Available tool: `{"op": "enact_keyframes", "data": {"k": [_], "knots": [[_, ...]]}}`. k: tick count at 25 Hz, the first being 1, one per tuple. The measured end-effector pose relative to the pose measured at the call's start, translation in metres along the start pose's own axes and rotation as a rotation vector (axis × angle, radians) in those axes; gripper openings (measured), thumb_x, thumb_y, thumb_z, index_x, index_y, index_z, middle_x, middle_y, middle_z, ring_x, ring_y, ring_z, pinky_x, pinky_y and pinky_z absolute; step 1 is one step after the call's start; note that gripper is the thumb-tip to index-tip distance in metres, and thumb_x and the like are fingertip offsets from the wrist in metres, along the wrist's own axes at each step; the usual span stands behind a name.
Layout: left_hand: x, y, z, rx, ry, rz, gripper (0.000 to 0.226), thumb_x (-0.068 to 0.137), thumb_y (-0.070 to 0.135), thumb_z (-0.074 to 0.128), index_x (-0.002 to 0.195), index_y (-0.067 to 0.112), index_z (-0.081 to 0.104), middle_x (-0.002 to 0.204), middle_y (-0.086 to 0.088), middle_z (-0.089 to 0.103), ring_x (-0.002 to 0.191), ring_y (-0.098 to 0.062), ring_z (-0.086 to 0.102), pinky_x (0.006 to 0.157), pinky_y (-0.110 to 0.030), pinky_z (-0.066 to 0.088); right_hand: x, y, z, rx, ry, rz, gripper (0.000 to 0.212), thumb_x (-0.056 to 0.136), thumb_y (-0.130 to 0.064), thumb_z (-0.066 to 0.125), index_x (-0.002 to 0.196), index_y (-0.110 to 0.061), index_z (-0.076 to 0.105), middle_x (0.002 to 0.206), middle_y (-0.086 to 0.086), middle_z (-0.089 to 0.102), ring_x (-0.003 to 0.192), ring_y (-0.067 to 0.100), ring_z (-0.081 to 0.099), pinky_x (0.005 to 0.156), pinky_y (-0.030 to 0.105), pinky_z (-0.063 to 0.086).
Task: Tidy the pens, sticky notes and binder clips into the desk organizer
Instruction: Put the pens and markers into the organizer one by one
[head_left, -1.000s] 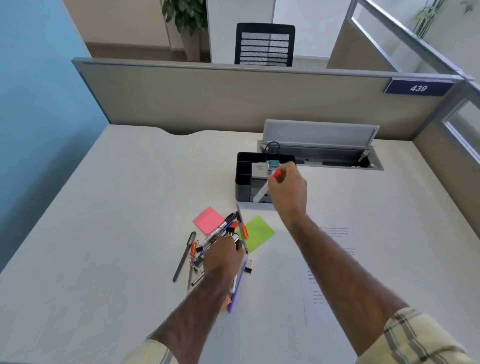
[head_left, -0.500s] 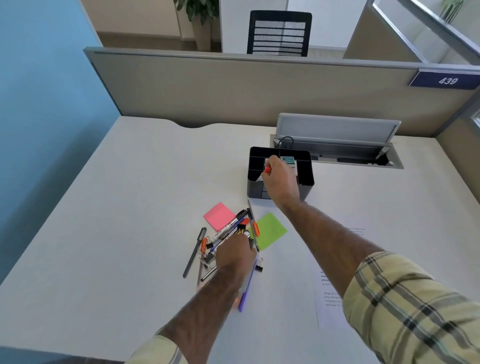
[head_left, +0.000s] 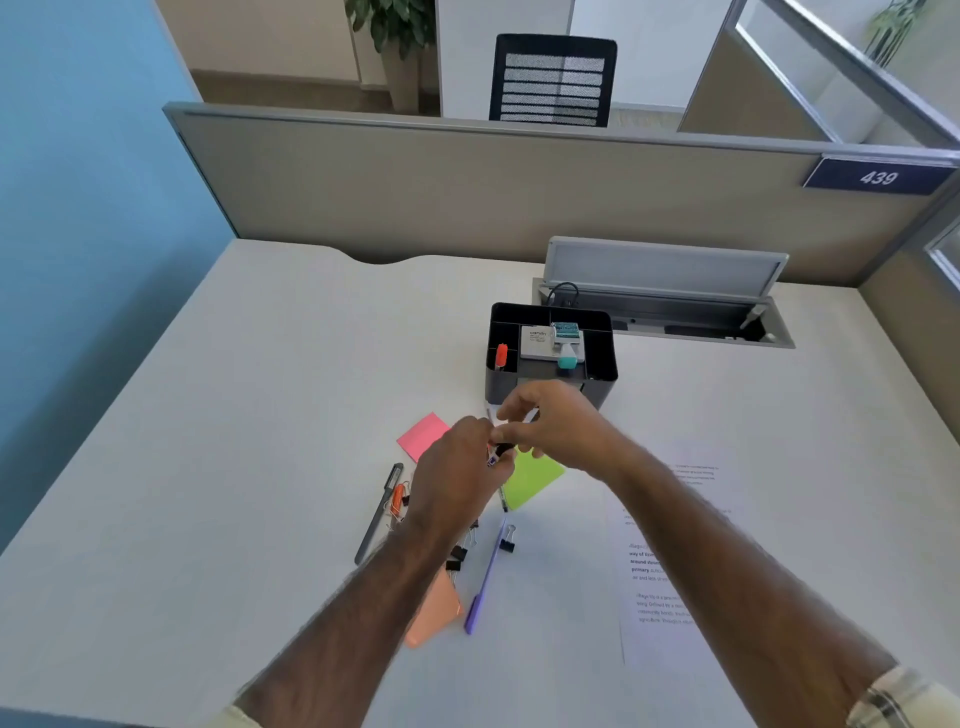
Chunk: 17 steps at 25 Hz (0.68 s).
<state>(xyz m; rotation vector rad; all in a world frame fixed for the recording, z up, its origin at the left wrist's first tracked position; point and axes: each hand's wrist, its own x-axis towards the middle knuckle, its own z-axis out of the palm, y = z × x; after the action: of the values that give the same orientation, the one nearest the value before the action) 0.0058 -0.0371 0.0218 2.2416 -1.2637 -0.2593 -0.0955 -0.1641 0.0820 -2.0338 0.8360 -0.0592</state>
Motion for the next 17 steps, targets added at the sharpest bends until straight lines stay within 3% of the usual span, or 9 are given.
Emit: {"op": "enact_keyframes", "data": {"k": [3,5,7,9,12,14,17], "knots": [[0.006,0.010,-0.008,-0.062,0.057,0.054,0.019,0.088,0.040,0.067,0.082,0.027,0.054,0.077,0.013,0.048,0.063,-0.006,0.047,0.049,-0.018,0.029,-0.003,-0.010,-0.004,-0.147,0.152,0.041,0.017,0.083,-0.020,0.081,0.093,-0.013,0.069,0.089,0.000,0.069,0.068,0.009,0.065,0.061,0.030,0.057],[0.013,0.015,-0.011,-0.092,0.095,0.073,0.016,0.089,0.040,0.067,0.090,0.026,0.061,0.076,0.016,0.045,0.064,-0.004,0.046,0.052,-0.018,0.030,-0.003,-0.014,-0.008,-0.012,0.183,0.050,0.009,0.085,-0.009,0.076,0.087,-0.010,0.067,0.077,0.005,0.071,0.062,0.012,0.066,0.062,0.037,0.060],[0.019,0.015,-0.014,-0.136,0.133,0.065,0.017,0.091,0.042,0.066,0.101,0.029,0.063,0.080,0.018,0.045,0.069,-0.002,0.047,0.055,-0.010,0.029,0.002,-0.017,-0.016,0.036,0.265,0.026,0.011,0.084,-0.004,0.074,0.083,-0.012,0.067,0.073,0.002,0.070,0.058,0.008,0.064,0.058,0.031,0.056],[0.019,0.005,-0.014,-0.156,0.141,0.032,0.016,0.094,0.041,0.063,0.106,0.031,0.061,0.087,0.017,0.049,0.074,-0.002,0.050,0.058,-0.008,0.031,0.014,-0.021,-0.027,-0.032,0.417,-0.024,0.012,0.084,-0.005,0.073,0.084,-0.016,0.068,0.078,-0.003,0.069,0.067,0.006,0.063,0.060,0.022,0.050],[0.005,-0.025,0.000,0.012,0.041,-0.022,0.016,0.099,0.039,0.055,0.098,0.025,0.063,0.094,0.008,0.055,0.080,-0.013,0.059,0.062,-0.027,0.045,0.040,-0.024,-0.039,-0.121,0.590,-0.096,0.009,0.089,-0.006,0.066,0.092,-0.013,0.071,0.090,-0.002,0.066,0.080,0.012,0.059,0.064,0.016,0.043],[-0.009,-0.044,0.012,0.106,-0.035,-0.070,0.020,0.100,0.039,0.053,0.098,0.022,0.063,0.097,0.004,0.057,0.084,-0.020,0.060,0.063,-0.033,0.044,0.058,-0.023,-0.038,-0.191,0.622,-0.123,0.010,0.091,-0.005,0.061,0.094,-0.011,0.069,0.096,0.001,0.063,0.083,0.015,0.056,0.063,0.011,0.036],[-0.025,-0.061,0.025,0.220,-0.080,-0.092,0.020,0.098,0.041,0.056,0.099,0.023,0.063,0.099,0.003,0.058,0.087,-0.020,0.059,0.062,-0.030,0.035,0.078,-0.021,-0.030,-0.273,0.585,-0.111,0.016,0.093,-0.002,0.056,0.100,-0.010,0.068,0.105,0.007,0.061,0.085,0.021,0.059,0.069,0.029,0.050]]}}
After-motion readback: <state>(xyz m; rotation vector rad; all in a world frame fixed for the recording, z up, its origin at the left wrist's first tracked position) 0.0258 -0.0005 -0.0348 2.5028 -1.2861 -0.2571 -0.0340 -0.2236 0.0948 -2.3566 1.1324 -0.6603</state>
